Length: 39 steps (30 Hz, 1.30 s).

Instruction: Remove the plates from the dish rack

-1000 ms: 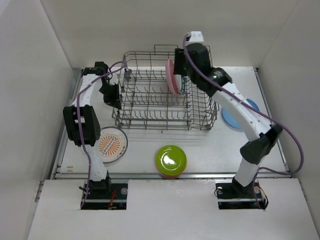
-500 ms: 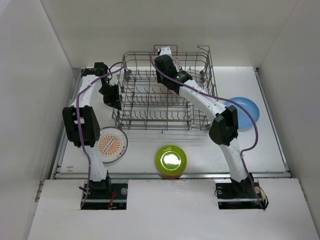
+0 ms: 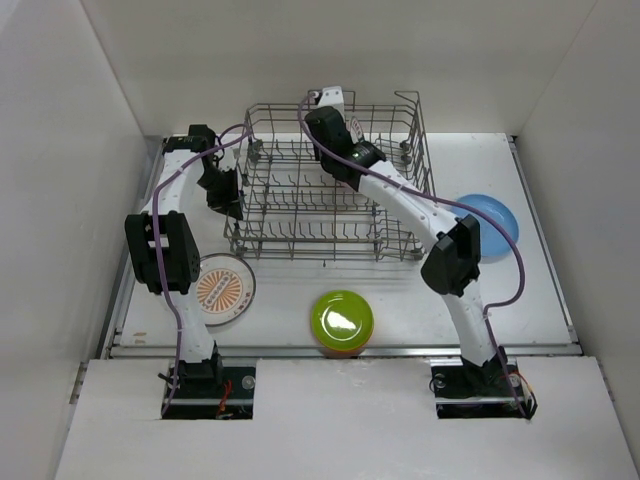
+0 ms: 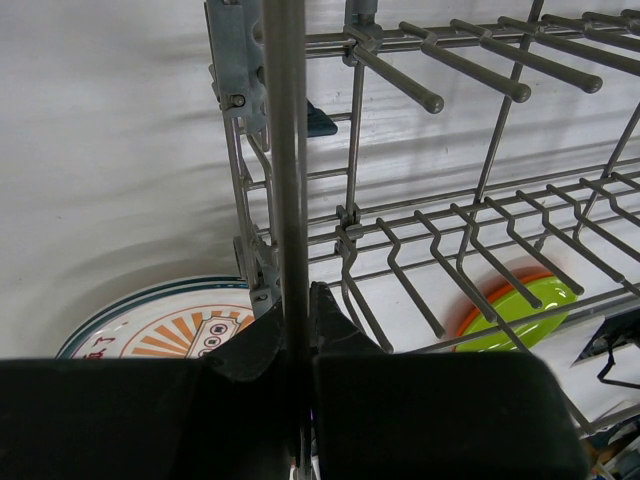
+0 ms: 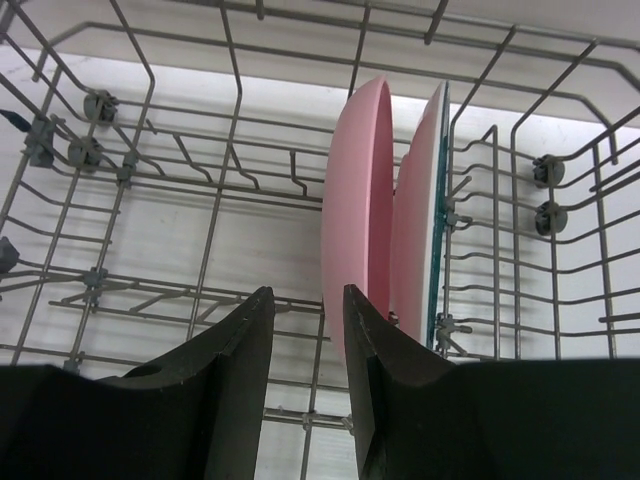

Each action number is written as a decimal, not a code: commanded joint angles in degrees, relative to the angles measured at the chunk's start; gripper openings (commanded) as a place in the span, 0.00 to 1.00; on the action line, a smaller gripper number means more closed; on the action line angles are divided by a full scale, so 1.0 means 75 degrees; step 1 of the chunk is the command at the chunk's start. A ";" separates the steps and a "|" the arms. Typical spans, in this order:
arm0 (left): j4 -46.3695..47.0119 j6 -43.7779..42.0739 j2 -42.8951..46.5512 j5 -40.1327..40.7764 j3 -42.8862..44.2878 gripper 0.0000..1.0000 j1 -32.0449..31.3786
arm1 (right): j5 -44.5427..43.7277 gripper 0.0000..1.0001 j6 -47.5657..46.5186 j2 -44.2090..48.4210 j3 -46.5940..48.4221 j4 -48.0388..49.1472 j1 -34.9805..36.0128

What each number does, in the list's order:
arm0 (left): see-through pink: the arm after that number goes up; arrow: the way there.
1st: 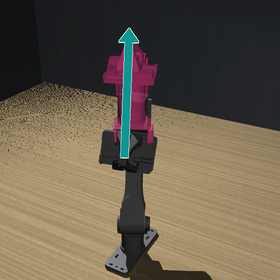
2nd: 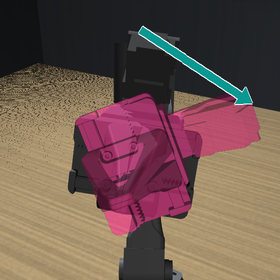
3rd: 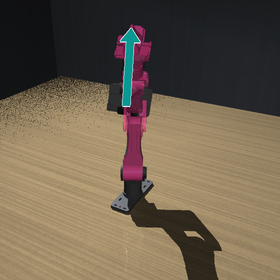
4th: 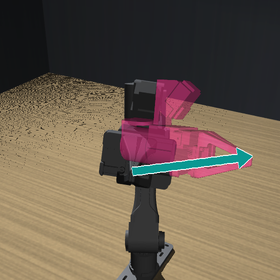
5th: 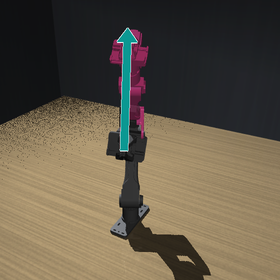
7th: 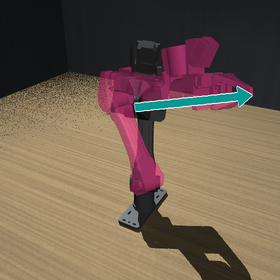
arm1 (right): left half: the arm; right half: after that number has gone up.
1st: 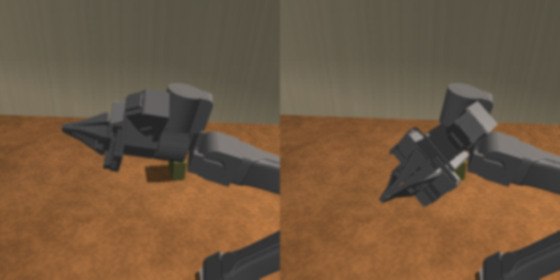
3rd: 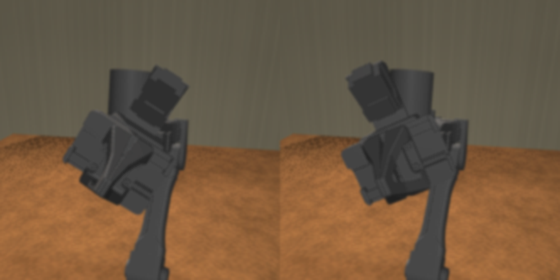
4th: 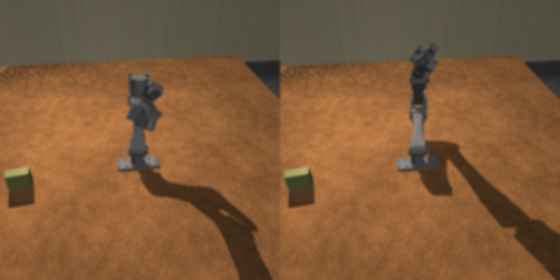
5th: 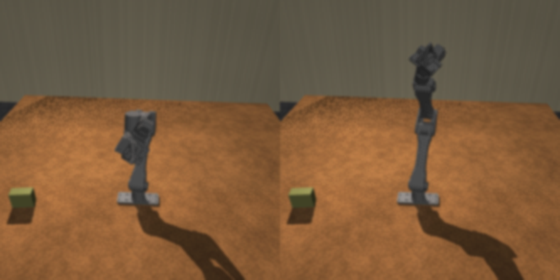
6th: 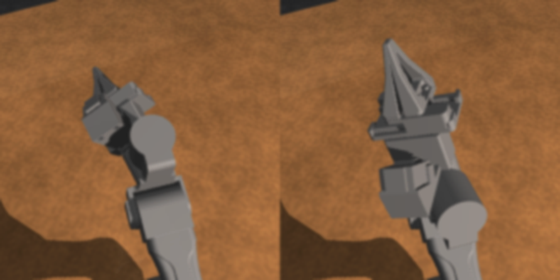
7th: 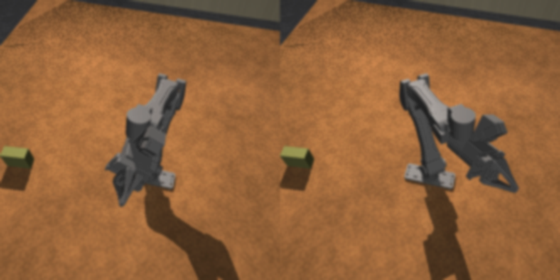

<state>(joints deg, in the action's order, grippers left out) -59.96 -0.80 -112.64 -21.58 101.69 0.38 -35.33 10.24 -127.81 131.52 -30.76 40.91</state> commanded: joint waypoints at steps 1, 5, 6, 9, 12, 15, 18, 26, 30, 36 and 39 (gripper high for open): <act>-0.0360 0.0200 0.0300 0.0007 0.0059 0.00 0.0043 | -0.0095 0.39 -0.0170 0.0529 -0.0040 0.0399 0.0019; -0.0360 0.0130 0.0300 0.0007 0.0059 0.00 0.0043 | -0.0094 0.39 -0.0170 0.0366 -0.0228 0.0399 0.0019; -0.0360 0.0130 0.0300 0.0007 0.0059 0.00 0.0043 | -0.0094 0.39 -0.0170 0.0296 -0.0228 0.0399 0.0019; -0.0360 0.0130 0.0369 0.0007 0.0059 0.00 0.0043 | -0.0257 0.39 -0.0170 -0.0021 -0.0228 0.0247 0.0019; -0.0360 0.0130 0.0451 0.0007 -0.0012 0.00 0.0043 | -0.0761 0.39 -0.0076 -0.0115 -0.0146 0.0153 0.0019; -0.0290 0.0130 0.0522 0.0007 -0.0082 0.00 0.0043 | -0.0902 0.39 -0.0006 -0.0115 -0.0309 0.0153 0.0019; -0.0290 0.0130 0.0523 0.0007 -0.0082 0.00 0.0043 | -0.1090 0.42 0.0064 -0.0045 -0.0380 0.0153 0.0019; -0.0290 0.0130 0.0523 0.0007 -0.0082 0.00 0.0043 | -0.0494 0.50 0.0064 -0.0196 -0.0450 0.0082 -0.0063; -0.0290 0.0130 0.0523 0.0007 -0.0082 0.00 0.0043 | 0.0455 0.45 0.0064 -0.0349 -0.0626 0.0235 -0.0285; -0.0290 0.0130 0.0523 0.0007 -0.0152 0.00 0.0043 | 0.0996 0.16 0.0064 -0.0420 -0.0229 0.0083 -0.0427; -0.0290 0.0130 0.0523 0.0007 -0.0152 0.00 0.0043 | 0.1066 0.00 -0.0134 -0.0058 -0.0076 0.0082 -0.0427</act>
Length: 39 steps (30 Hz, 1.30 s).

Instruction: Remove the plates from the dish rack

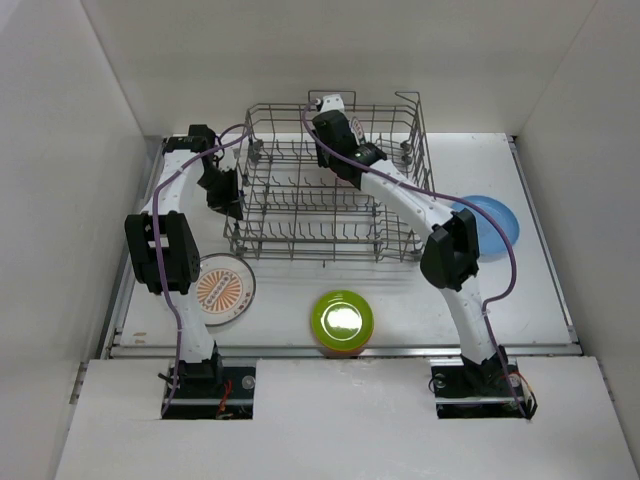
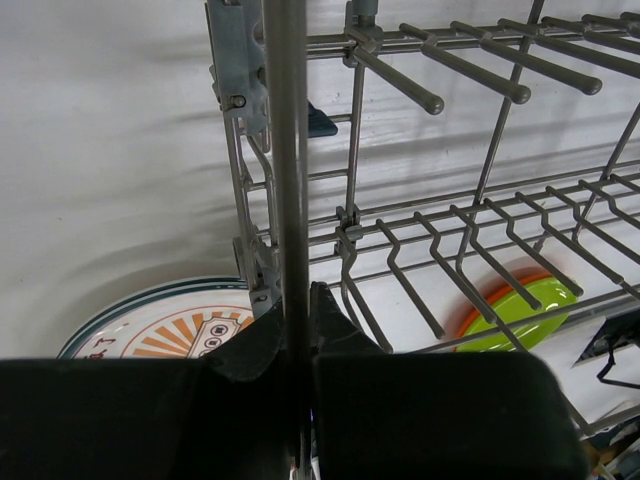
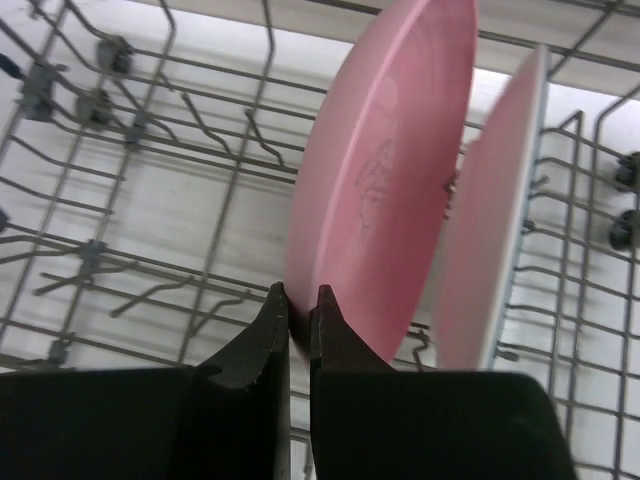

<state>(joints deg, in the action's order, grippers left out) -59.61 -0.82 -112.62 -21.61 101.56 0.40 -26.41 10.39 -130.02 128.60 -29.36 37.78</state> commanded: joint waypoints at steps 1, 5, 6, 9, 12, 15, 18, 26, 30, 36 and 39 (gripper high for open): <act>-0.0337 0.0133 0.0520 0.0010 -0.0135 0.00 0.0040 | -0.0053 0.00 -0.0399 0.0354 0.0315 -0.0023 -0.0010; -0.0337 0.0133 0.0520 0.0010 -0.0135 0.00 0.0040 | 0.0030 0.00 -0.0717 0.1010 0.0536 0.0224 -0.0010; -0.0337 0.0133 0.0520 0.0010 -0.0135 0.00 0.0040 | 0.0030 0.00 -0.0718 0.1174 0.0607 0.0386 -0.0010; -0.0337 0.0133 0.0520 0.0010 -0.0135 0.00 0.0040 | -0.0040 0.00 -0.0718 0.1900 0.0608 0.0831 -0.0010; -0.0337 0.0133 0.0520 0.0161 -0.0135 0.00 0.0040 | -0.0111 0.00 -0.0718 0.2697 0.0117 0.1289 -0.0010; -0.0337 0.0133 0.0520 0.0162 -0.0135 0.00 0.0040 | -0.0252 0.00 -0.0718 0.3295 -0.0259 0.1595 -0.0010; -0.0337 0.0133 0.0590 0.0162 -0.0135 0.00 0.0040 | -0.0672 0.00 -0.0718 0.3717 -0.0341 0.1513 -0.0010; -0.0337 0.0062 0.0742 0.0232 -0.0135 0.00 0.0040 | -0.2734 0.00 -0.0858 0.4877 -0.1207 0.0143 -0.0315; -0.0337 0.0062 0.0742 0.0232 -0.0135 0.00 0.0040 | -0.3743 0.00 -0.0858 0.5510 -0.1839 -0.0489 -0.0723; -0.0337 0.0062 0.0813 0.0232 -0.0135 0.00 0.0040 | -0.2552 0.00 0.0110 0.5653 -0.3656 -0.1497 -0.2737; -0.0337 0.0062 0.0813 0.0232 -0.0135 0.00 0.0040 | -0.1356 0.00 0.0500 0.5139 -0.4196 -0.1686 -0.3664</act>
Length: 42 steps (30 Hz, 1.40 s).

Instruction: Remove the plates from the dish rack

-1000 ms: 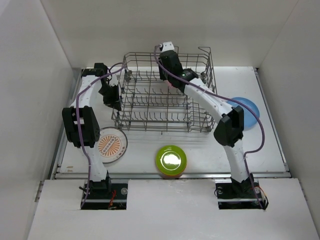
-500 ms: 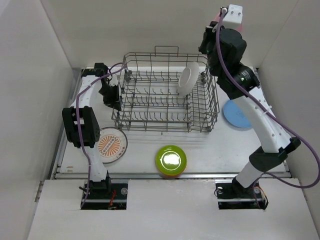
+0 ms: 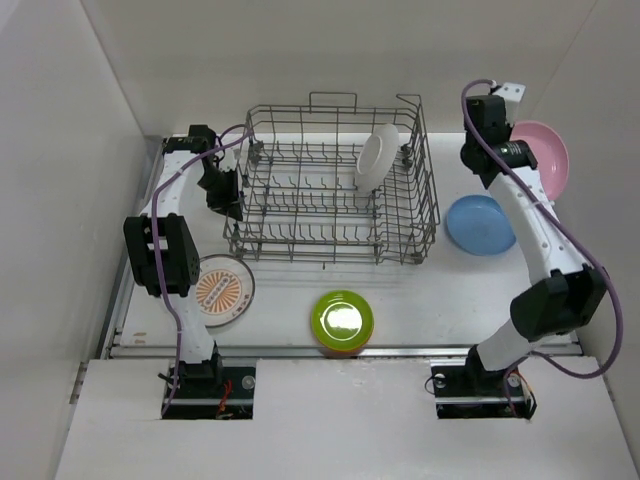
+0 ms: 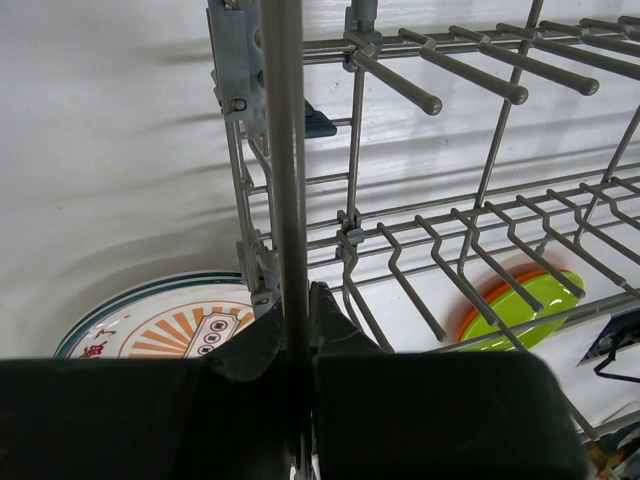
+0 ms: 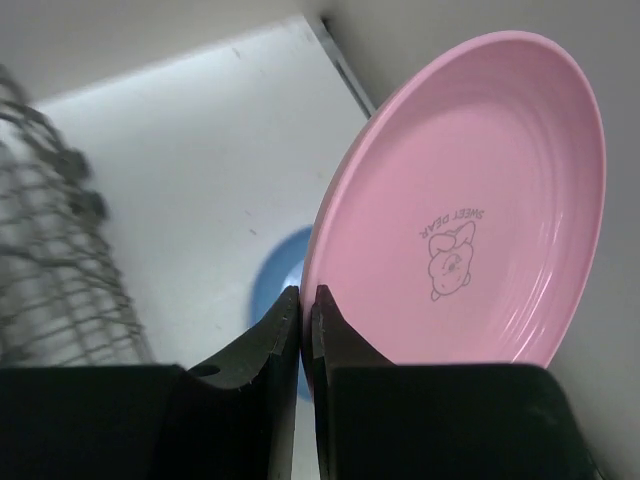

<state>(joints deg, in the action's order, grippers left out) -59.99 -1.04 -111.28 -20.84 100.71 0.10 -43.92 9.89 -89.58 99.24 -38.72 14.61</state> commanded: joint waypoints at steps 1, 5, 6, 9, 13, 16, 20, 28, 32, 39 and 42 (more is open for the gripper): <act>-0.0287 0.0092 0.0635 0.0130 -0.0021 0.00 0.0081 | 0.1144 0.00 0.0649 -0.0452 -0.0283 -0.0439 -0.0728; -0.0287 0.0092 0.0717 0.0200 -0.0021 0.00 0.0081 | 0.1427 0.00 0.0966 -0.1530 -0.0377 -0.0580 -0.1104; -0.0287 0.0092 0.0717 0.0201 -0.0091 0.00 0.0081 | 0.1601 0.00 0.0966 -0.1869 -0.0377 -0.0580 -0.1209; -0.0287 0.0092 0.0787 0.0271 -0.0092 0.00 0.0081 | 0.1789 0.00 0.0966 -0.2223 -0.0307 -0.0486 -0.1210; -0.0287 0.0092 0.0787 0.0271 -0.0092 0.00 0.0081 | 0.2117 0.00 0.1037 -0.2738 -0.0201 -0.0486 -0.1210; -0.0287 0.0022 0.0717 0.0271 -0.0092 0.00 0.0081 | 0.2200 0.00 0.1212 -0.2996 -0.0131 -0.0602 -0.1210; -0.0287 0.0021 0.0647 0.0271 -0.0021 0.00 0.0081 | 0.2118 0.16 0.1423 -0.3220 -0.0131 -0.0826 -0.1210; -0.0369 0.0021 0.0482 0.0271 0.0119 0.00 0.0081 | 0.1603 0.76 0.1810 -0.2425 0.0267 -0.1083 -0.1210; -0.0369 0.0021 0.0482 0.0271 0.0119 0.00 0.0081 | 0.1497 0.76 0.1810 -0.1616 0.0747 -0.0967 -0.1140; -0.0369 0.0021 0.0482 0.0271 0.0119 0.00 0.0081 | 0.2972 0.75 0.0850 -0.0771 0.0889 0.0369 0.0276; -0.0369 0.0021 0.0482 0.0271 0.0119 0.00 0.0081 | 0.3674 0.71 0.0849 -0.0841 0.0959 0.0825 0.0735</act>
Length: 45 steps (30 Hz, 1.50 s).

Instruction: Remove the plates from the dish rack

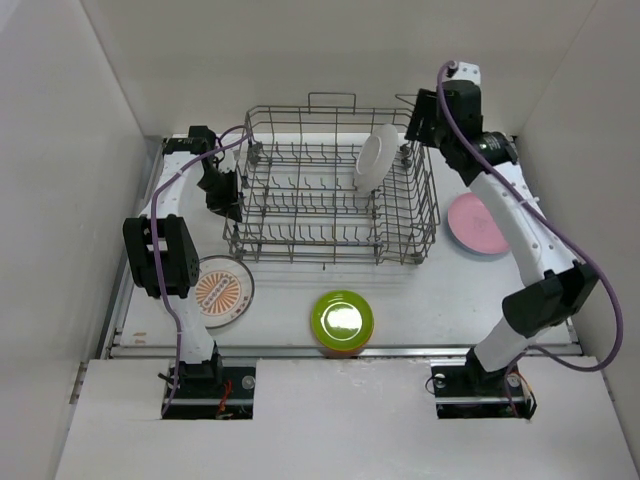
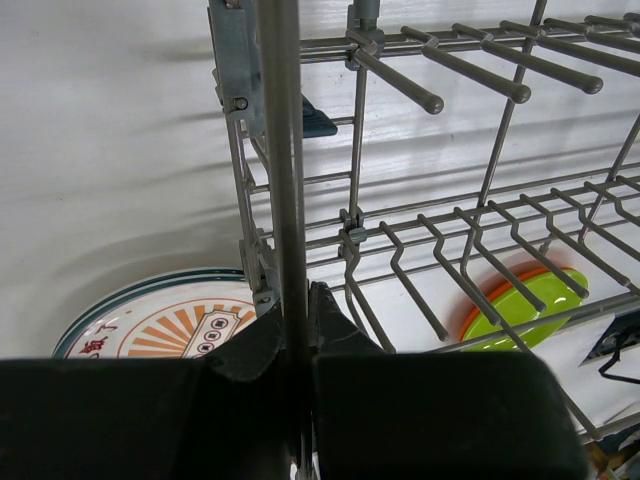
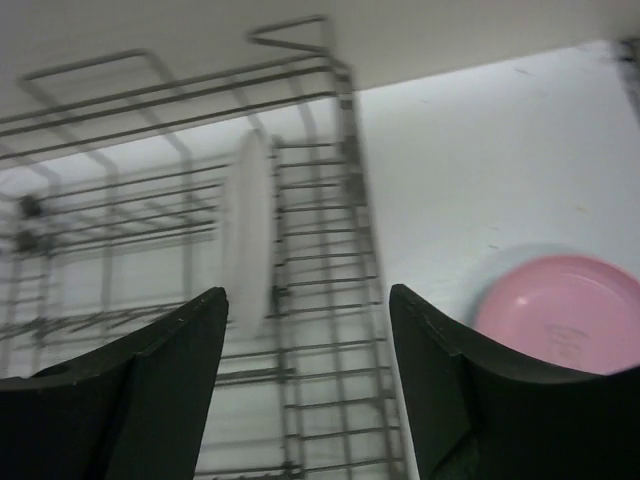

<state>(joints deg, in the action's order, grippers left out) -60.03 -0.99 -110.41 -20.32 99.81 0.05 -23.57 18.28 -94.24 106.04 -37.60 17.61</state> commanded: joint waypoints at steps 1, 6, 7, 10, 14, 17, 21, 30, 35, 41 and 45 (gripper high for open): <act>-0.0363 0.0015 0.0366 0.0201 0.0239 0.00 0.0086 | 0.1114 0.70 -0.0049 -0.0360 0.0053 0.0794 0.0336; -0.0363 0.0015 0.0436 0.0271 0.0239 0.00 0.0086 | 0.1046 0.64 0.0456 -0.1681 0.0883 0.0258 0.0512; -0.0363 0.0015 0.0506 0.0271 0.0169 0.00 0.0086 | 0.0953 0.67 0.0654 -0.1894 0.1059 0.0082 0.0512; -0.0363 0.0015 0.0507 0.0271 0.0169 0.00 0.0086 | 0.0542 0.79 0.0913 -0.2491 0.1412 -0.0177 0.0512; -0.0363 0.0015 0.0507 0.0271 0.0169 0.00 0.0086 | 0.0634 0.87 0.0984 -0.3078 0.1751 -0.0177 0.0512; -0.0363 0.0015 0.0507 0.0271 0.0169 0.00 0.0086 | 0.0833 0.79 0.0914 -0.3512 0.2091 -0.0096 0.0512; -0.0363 0.0015 0.0507 0.0271 0.0169 0.00 0.0086 | 0.1104 0.20 0.0622 -0.3351 0.1976 0.0384 0.0582; -0.0363 0.0015 0.0507 0.0271 0.0169 0.03 0.0086 | -0.0510 0.00 -0.1567 -0.1663 0.1401 0.1942 0.1903; -0.0363 0.0015 0.0576 0.0201 0.0239 0.17 0.0086 | -0.1543 0.00 -0.4107 -0.0936 0.1026 0.3125 0.2983; -0.0632 0.0015 0.1068 -0.0113 0.1175 0.47 0.0367 | -0.3333 0.00 -0.7202 -0.0304 -0.1285 0.4647 0.4574; -0.0879 0.0015 0.1431 -0.1715 0.2358 0.90 0.1360 | -0.4999 0.00 -1.0269 -0.0138 -0.3728 0.7352 0.5304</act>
<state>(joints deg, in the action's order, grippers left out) -64.18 -1.08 -106.85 -23.70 109.91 4.36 -47.70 -36.91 -93.71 87.66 2.07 55.61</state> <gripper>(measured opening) 0.816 0.165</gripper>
